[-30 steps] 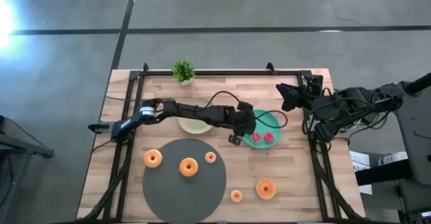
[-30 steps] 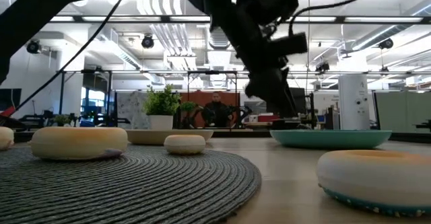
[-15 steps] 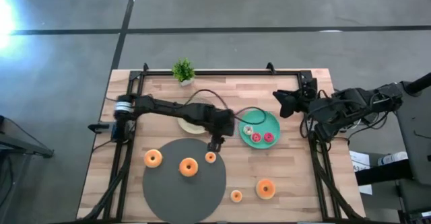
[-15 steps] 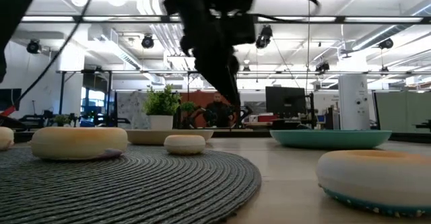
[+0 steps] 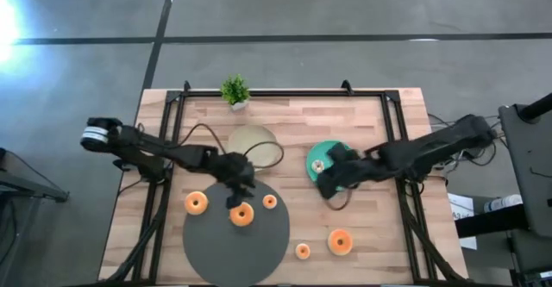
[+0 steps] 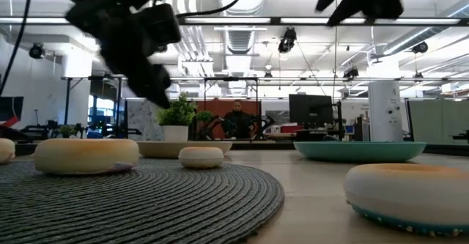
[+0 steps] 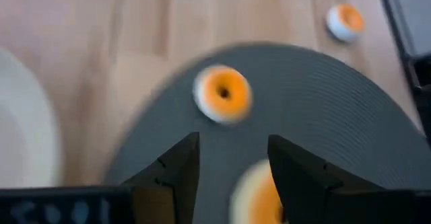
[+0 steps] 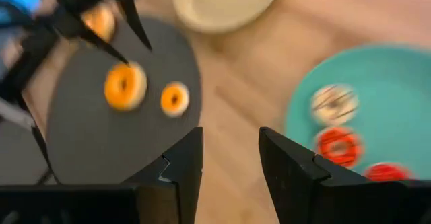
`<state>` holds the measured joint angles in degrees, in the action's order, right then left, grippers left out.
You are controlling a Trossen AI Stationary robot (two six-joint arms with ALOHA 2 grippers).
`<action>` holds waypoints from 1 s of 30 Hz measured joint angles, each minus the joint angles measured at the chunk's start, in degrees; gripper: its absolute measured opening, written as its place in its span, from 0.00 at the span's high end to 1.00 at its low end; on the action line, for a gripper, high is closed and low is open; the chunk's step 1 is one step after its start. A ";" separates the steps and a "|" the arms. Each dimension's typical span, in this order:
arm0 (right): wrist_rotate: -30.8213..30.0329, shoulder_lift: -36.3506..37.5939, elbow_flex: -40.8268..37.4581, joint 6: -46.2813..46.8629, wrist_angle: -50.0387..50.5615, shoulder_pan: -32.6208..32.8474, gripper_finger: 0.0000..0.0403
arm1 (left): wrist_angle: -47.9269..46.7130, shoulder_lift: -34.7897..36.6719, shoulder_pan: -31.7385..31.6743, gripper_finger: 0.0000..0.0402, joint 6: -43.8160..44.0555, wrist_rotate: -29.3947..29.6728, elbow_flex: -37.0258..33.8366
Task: Pick & Place donuts
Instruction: Put the small yellow donut on the blue plate
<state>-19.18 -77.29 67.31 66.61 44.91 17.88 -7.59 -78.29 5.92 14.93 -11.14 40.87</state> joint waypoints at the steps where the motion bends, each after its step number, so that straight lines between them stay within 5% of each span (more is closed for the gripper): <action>1: 2.14 -2.14 -0.22 -0.40 -1.76 -0.49 0.66 | 0.44 0.66 0.79 0.63 1.18 -0.19 -0.85; 6: 10.13 -12.91 -0.04 -1.41 -13.63 -3.28 0.66 | -0.28 4.43 4.50 0.63 6.82 0.60 -4.49; 11: 7.18 -22.18 4.33 -17.81 -20.48 -2.78 0.68 | -3.40 10.54 7.75 0.63 10.89 4.23 -7.51; 21: 11.55 -38.20 16.65 -47.90 -19.52 -0.52 0.74 | -3.43 22.85 9.93 0.63 17.84 14.88 -14.42; 25: 15.70 -44.44 23.25 -53.73 -15.35 -0.58 0.74 | -3.62 25.09 10.02 0.63 18.57 15.79 -15.08; 30: 10.13 -48.91 30.37 -56.07 -9.46 -0.73 0.76 | -4.01 25.89 10.02 0.63 18.40 16.59 -15.20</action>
<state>-9.05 -126.20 97.68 10.54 35.45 17.15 -11.60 -52.40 15.94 33.33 5.45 25.68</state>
